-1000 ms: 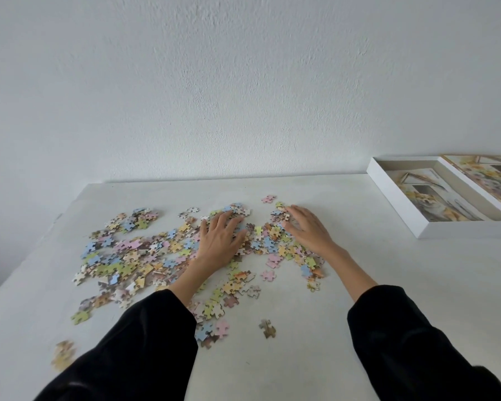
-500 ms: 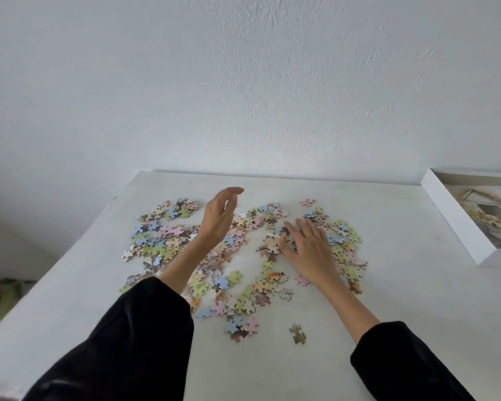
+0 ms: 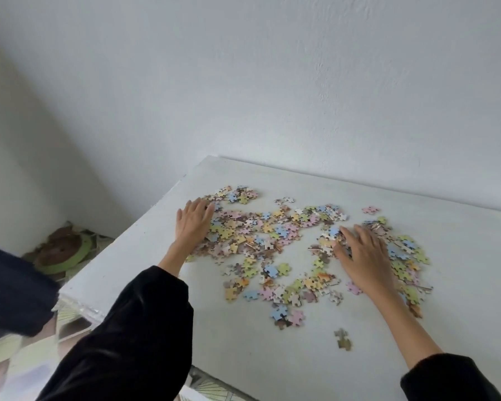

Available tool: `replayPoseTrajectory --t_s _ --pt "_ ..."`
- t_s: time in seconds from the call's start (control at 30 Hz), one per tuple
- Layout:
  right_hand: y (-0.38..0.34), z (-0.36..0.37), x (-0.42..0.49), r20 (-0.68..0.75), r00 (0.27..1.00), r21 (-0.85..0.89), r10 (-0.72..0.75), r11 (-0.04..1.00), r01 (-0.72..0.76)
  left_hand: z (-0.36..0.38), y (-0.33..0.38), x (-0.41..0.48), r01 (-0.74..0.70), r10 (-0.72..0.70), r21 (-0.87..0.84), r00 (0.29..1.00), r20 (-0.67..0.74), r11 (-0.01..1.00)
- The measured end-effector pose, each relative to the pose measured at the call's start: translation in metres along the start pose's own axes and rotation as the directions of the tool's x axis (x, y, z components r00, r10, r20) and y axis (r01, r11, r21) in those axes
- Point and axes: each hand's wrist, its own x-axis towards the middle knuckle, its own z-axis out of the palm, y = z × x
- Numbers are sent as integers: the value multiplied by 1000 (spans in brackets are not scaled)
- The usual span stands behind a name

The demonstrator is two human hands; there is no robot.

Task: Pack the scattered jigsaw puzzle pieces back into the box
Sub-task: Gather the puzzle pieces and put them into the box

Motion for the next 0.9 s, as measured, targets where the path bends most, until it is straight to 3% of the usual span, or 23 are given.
replayPoseTrajectory --t_s 0.3,0.4,0.5,0.6,0.7,0.9 --pt "-1 1 0 -5 1000 -1 8 1000 -8 22 41 -9 -208 213 -95 976 51 974" --pt "-1 0 -1 -14 1000 1 15 1000 -15 18 45 -3 -206 200 -257 979 -46 944" --pt "-2 1 -1 -32 999 10 18 1000 -18 11 35 23 -151 121 -237 983 -139 960" --pt "-2 2 -1 -30 999 5 25 1000 -25 10 19 47 -56 50 -116 997 -55 992" --pt "-2 4 0 -42 999 8 30 1000 -30 16 18 58 -93 92 56 996 11 994" --pt "1 6 0 -43 999 10 25 1000 -25 19 37 66 -230 234 -47 956 175 972"
